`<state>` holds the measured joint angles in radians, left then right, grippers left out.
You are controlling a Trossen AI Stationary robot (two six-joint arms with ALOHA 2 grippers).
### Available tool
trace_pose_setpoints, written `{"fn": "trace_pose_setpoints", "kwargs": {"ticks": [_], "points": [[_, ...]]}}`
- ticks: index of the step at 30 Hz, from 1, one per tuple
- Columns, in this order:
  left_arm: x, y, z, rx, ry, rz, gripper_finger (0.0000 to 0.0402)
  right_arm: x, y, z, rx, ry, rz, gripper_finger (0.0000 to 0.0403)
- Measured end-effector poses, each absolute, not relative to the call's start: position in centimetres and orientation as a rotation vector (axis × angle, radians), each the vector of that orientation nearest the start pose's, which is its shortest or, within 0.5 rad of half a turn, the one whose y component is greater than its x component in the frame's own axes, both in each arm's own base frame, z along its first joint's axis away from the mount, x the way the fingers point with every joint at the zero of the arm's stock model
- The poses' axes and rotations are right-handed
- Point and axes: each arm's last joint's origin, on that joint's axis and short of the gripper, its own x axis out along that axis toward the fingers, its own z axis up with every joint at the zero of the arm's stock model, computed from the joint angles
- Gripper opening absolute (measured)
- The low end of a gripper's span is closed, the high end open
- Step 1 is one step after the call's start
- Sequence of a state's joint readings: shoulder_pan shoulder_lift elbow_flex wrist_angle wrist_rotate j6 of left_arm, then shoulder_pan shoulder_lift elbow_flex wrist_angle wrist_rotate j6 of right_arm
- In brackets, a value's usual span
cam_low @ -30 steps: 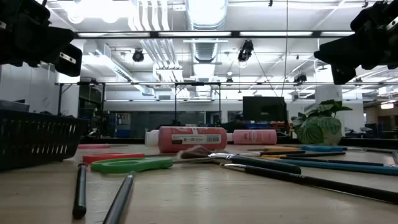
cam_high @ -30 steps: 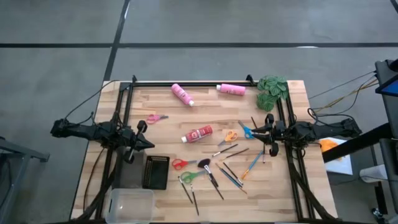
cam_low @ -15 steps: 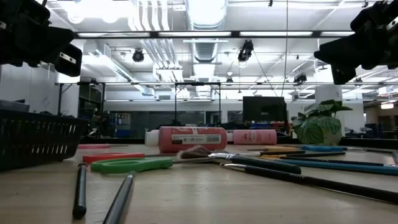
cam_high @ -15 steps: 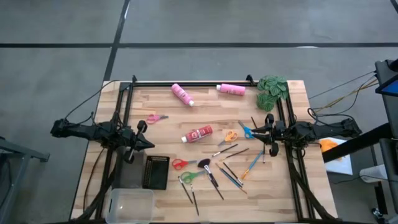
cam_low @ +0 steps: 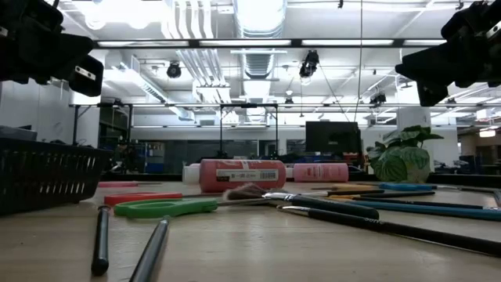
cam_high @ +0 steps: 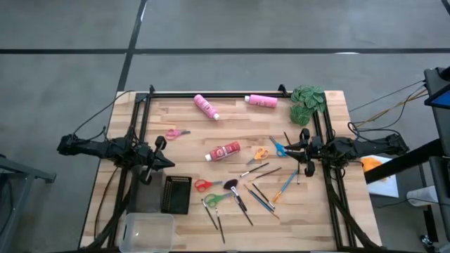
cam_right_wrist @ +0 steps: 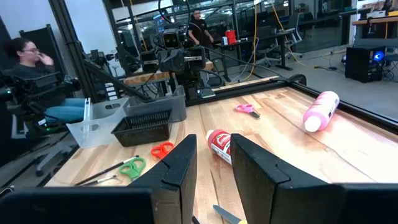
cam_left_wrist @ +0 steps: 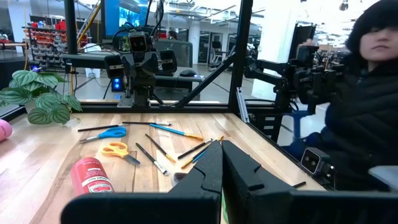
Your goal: Pick & Place Paint Supplies
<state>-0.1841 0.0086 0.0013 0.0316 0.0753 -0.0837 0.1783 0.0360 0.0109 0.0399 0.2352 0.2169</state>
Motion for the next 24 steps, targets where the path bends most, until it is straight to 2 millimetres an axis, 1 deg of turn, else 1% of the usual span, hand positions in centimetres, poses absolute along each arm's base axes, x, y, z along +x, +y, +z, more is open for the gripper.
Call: {"fn": "trace_pose_setpoints", "kwargs": {"ticks": [4,8,13,14,17,20,22,24], "points": [[9.61,-2.01,16.63,-0.102,-0.009,-0.261,0.0000,9.81,1.08,16.84,0.220,-0.021,-0.055,0.0095],[9.38,-1.96,16.82,-0.120,0.089,-0.251,0.0000,9.81,1.08,16.83,0.220,-0.021,-0.055,0.0095],[9.41,-1.96,16.77,-0.119,0.090,-0.251,0.0000,9.81,1.09,16.83,0.220,-0.020,-0.054,0.0095],[9.41,-1.96,16.78,-0.085,0.086,-0.252,0.0000,9.81,1.09,16.83,0.220,-0.020,-0.054,0.0095],[9.43,-1.89,16.76,0.111,0.063,-0.233,0.0000,9.82,1.09,16.82,0.220,-0.020,-0.054,0.0095],[9.43,-1.88,16.77,0.220,0.050,-0.233,0.0000,9.82,1.09,16.82,0.220,-0.020,-0.054,0.0095],[9.44,-1.83,16.78,0.256,0.047,-0.218,0.0000,9.81,1.09,16.83,0.220,-0.020,-0.055,0.0095],[9.50,-1.84,16.92,0.207,0.024,-0.213,0.0000,9.81,1.09,16.83,0.220,-0.020,-0.054,0.0095]]}}
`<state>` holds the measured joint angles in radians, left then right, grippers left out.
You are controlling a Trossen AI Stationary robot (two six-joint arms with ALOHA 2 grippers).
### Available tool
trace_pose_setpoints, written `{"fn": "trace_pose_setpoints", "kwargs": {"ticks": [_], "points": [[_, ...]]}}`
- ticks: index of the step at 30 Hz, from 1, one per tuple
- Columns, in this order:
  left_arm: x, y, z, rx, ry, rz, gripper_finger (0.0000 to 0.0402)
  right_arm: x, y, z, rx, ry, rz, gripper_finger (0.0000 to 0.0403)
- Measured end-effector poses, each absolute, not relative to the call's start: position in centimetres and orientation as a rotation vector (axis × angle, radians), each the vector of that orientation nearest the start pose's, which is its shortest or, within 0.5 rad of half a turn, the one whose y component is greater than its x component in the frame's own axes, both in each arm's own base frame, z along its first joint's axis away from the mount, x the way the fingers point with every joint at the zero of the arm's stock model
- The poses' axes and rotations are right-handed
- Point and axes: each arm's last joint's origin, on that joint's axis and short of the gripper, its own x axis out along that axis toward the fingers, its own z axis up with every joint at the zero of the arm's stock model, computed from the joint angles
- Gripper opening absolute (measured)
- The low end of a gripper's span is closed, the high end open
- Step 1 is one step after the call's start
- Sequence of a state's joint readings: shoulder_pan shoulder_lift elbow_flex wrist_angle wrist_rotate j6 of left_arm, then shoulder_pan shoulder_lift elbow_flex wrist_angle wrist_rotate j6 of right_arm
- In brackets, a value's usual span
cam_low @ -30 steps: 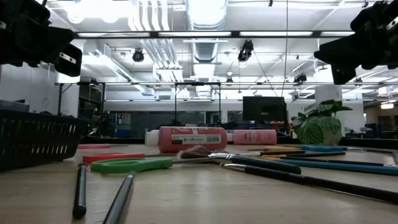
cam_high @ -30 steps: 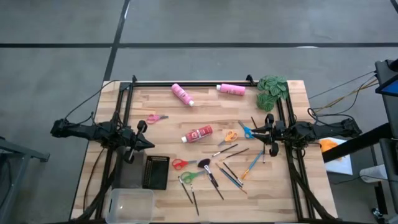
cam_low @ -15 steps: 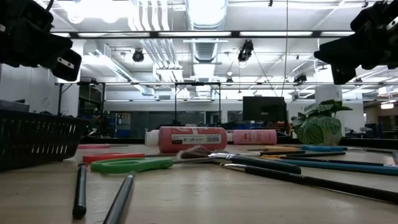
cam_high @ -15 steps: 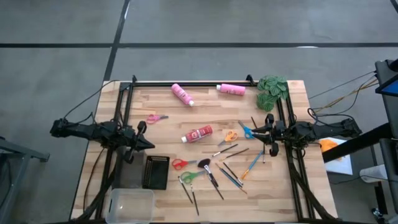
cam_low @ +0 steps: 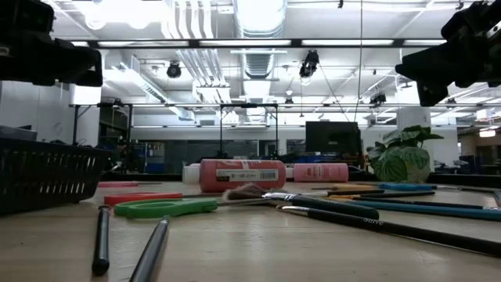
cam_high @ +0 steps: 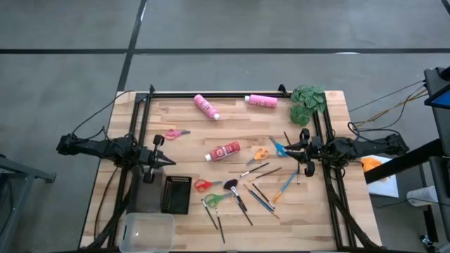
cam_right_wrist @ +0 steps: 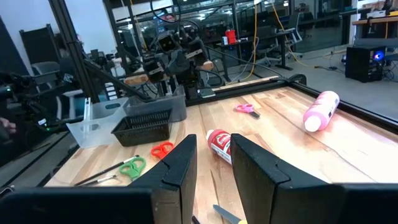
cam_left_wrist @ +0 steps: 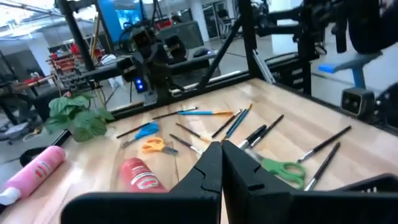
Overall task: Pick & Place Paint Supplies
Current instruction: Put the red paint bottle into the gray bin
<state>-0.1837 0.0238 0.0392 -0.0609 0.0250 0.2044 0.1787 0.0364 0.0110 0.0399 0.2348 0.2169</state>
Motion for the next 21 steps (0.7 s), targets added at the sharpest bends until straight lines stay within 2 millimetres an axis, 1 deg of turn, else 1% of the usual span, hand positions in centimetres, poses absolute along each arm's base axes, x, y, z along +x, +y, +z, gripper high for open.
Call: {"fn": "trace_pose_setpoints", "kwargs": {"ticks": [2,6,8,11,13,16,19,21], "points": [[9.5,-1.9,17.7,0.130,-0.054,-0.211,0.0000,9.8,1.1,16.8,0.220,-0.020,-0.054,0.0095],[9.0,-1.7,20.4,-0.022,-0.309,-0.198,0.0000,9.8,1.1,16.8,0.220,-0.020,-0.055,0.0095],[8.7,-1.6,21.6,-0.066,-0.348,-0.169,0.0000,9.8,1.1,16.8,0.220,-0.020,-0.054,0.0095],[8.6,-1.4,22.7,-0.078,-0.240,-0.137,0.0000,9.8,1.1,16.8,0.220,-0.021,-0.054,0.0095],[8.7,-1.4,23.4,-0.125,-0.161,-0.131,0.0000,9.8,1.1,16.8,0.220,-0.021,-0.055,0.0095],[9.1,-1.5,25.2,-0.210,-0.123,-0.136,0.0000,9.8,1.1,16.8,0.220,-0.021,-0.055,0.0095],[10.1,-1.7,26.7,-0.222,-0.050,-0.135,0.0000,9.8,1.1,16.8,0.220,-0.021,-0.055,0.0095],[11.2,-1.9,27.5,-0.218,-0.001,-0.133,0.0000,9.8,1.1,16.8,0.220,-0.021,-0.055,0.0095]]}}
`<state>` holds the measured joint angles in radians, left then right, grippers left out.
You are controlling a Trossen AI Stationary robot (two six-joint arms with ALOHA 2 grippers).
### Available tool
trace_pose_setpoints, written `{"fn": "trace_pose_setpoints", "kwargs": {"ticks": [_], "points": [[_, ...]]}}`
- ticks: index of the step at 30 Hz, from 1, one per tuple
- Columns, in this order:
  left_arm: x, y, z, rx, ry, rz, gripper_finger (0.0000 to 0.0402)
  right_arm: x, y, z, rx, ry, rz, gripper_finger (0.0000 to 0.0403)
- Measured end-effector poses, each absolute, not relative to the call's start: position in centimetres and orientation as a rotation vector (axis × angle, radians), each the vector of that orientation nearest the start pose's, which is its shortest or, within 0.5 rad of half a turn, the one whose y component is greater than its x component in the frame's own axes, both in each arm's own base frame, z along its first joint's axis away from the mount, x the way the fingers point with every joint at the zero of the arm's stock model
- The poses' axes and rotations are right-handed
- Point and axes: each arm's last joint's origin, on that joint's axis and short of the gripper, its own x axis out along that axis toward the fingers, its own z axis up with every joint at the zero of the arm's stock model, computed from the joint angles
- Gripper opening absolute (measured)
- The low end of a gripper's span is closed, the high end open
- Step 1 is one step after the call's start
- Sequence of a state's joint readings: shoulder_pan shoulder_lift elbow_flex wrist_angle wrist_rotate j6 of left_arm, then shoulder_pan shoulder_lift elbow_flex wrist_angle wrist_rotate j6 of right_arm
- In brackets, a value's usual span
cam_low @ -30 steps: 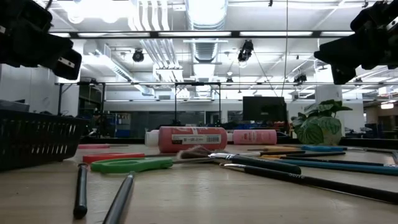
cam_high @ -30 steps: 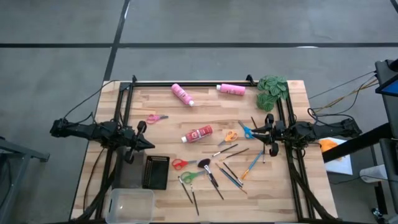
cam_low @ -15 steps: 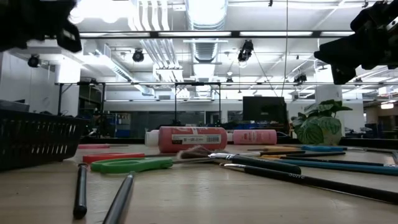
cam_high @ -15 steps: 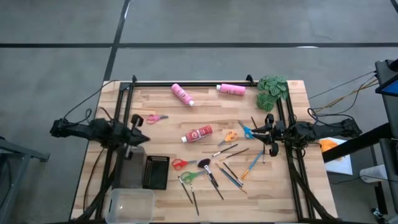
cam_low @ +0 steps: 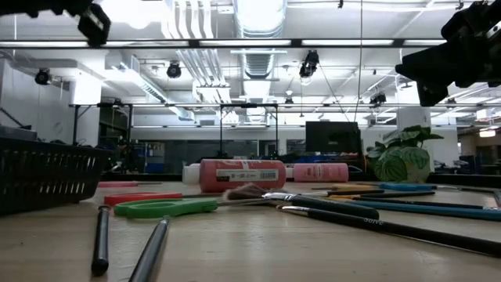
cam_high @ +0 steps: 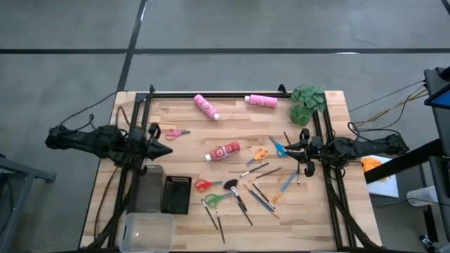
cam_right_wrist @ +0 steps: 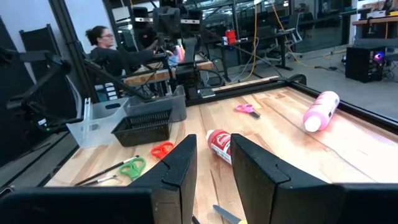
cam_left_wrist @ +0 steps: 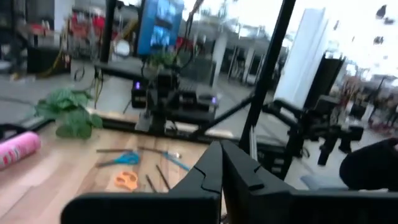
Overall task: Pick & Place Paint Supplies
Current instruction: Put the red paint bottle into the gray bin
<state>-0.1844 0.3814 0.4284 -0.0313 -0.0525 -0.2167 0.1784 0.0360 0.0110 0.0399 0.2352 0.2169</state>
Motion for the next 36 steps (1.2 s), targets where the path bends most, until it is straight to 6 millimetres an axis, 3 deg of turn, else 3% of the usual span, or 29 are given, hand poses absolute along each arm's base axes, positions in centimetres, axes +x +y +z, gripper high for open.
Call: {"fn": "trace_pose_setpoints", "kwargs": {"ticks": [12,19,24,29,36], "points": [[21.7,-3.2,29.0,-0.145,0.404,-0.052,0.0000,9.8,1.1,16.8,0.220,-0.021,-0.055,0.0095],[26.5,-1.8,26.9,-0.148,0.661,0.053,0.0000,9.8,1.1,16.8,0.220,-0.021,-0.055,0.0095],[27.9,0.4,25.0,-0.216,0.798,0.166,0.0000,9.8,1.1,16.8,0.220,-0.020,-0.055,0.0095],[28.4,2.5,23.7,-0.265,0.828,0.246,0.0000,9.8,1.1,16.8,0.220,-0.021,-0.055,0.0095],[28.9,3.1,23.2,-0.304,0.833,0.211,0.0014,9.8,1.1,16.8,0.220,-0.021,-0.055,0.0095]]}}
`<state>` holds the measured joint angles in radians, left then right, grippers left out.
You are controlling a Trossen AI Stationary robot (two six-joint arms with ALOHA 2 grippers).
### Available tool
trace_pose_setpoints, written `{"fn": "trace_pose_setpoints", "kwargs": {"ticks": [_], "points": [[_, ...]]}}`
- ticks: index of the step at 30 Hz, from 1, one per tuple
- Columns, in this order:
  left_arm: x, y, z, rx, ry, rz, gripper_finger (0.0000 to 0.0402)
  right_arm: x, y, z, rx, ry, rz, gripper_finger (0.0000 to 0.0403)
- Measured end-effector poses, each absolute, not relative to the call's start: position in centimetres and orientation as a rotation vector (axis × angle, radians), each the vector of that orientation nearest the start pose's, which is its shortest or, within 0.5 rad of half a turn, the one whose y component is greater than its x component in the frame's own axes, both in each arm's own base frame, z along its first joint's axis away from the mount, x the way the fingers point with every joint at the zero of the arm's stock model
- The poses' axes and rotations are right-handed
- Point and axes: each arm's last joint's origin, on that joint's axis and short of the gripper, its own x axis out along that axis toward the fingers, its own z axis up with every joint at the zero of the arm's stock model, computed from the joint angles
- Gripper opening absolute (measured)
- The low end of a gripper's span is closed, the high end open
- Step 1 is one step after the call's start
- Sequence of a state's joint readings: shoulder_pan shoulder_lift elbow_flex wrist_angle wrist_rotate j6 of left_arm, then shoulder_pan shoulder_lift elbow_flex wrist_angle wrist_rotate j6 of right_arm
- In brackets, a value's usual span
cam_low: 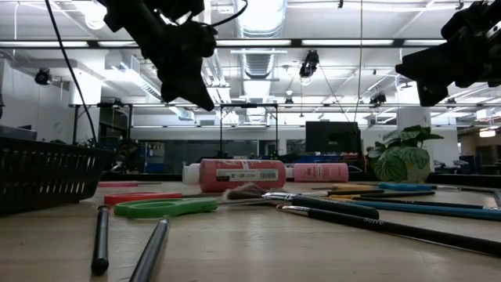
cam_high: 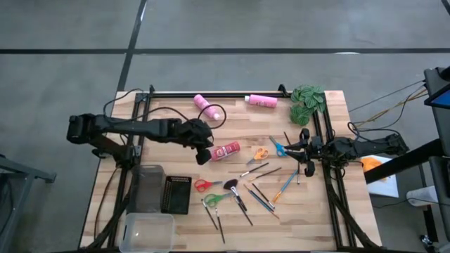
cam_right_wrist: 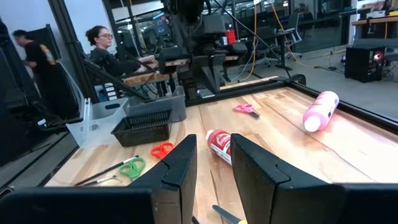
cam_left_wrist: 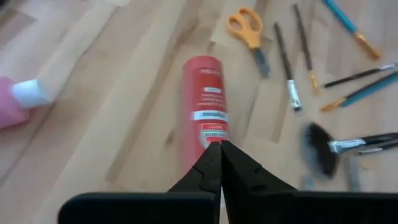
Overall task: Pick & Place Paint Supplies
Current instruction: Put the red paint bottle into the gray bin
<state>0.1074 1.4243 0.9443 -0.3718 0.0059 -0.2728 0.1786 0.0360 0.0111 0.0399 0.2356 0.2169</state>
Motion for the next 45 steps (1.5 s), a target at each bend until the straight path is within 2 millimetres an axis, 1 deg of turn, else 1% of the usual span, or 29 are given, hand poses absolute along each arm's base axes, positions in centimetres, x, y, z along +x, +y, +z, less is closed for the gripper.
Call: {"fn": "trace_pose_setpoints", "kwargs": {"ticks": [2,4,6,12,17,22,25,32,35,37,45], "points": [[29.21,2.84,23.49,-0.322,0.795,0.138,0.0028,9.81,1.08,16.83,0.220,-0.021,-0.055,0.0095],[29.26,2.40,23.47,-0.301,0.804,0.060,0.0039,9.81,1.09,16.84,0.220,-0.021,-0.055,0.0095],[29.12,2.18,23.31,-0.298,0.827,0.046,0.0044,9.81,1.09,16.83,0.220,-0.020,-0.055,0.0095],[29.23,2.35,23.19,-0.362,0.821,0.129,0.0046,9.81,1.09,16.83,0.220,-0.021,-0.055,0.0095],[29.18,2.58,23.16,-0.367,0.810,0.224,0.0046,9.81,1.09,16.83,0.220,-0.020,-0.055,0.0095],[29.08,2.65,23.08,-0.342,0.818,0.258,0.0046,9.81,1.08,16.83,0.220,-0.020,-0.055,0.0095],[28.98,2.93,23.01,-0.320,0.819,0.314,0.0046,9.81,1.08,16.82,0.220,-0.020,-0.055,0.0095],[29.03,3.08,23.09,-0.295,0.803,0.350,0.0052,9.81,1.09,16.83,0.220,-0.020,-0.055,0.0095],[29.10,3.13,23.16,-0.291,0.793,0.346,0.0079,9.81,1.08,16.82,0.220,-0.020,-0.055,0.0095],[29.15,3.06,23.19,-0.284,0.791,0.327,0.0111,9.81,1.09,16.82,0.220,-0.020,-0.055,0.0095],[29.22,2.92,23.22,-0.281,0.790,0.299,0.0284,9.81,1.08,16.82,0.220,-0.020,-0.055,0.0095]]}}
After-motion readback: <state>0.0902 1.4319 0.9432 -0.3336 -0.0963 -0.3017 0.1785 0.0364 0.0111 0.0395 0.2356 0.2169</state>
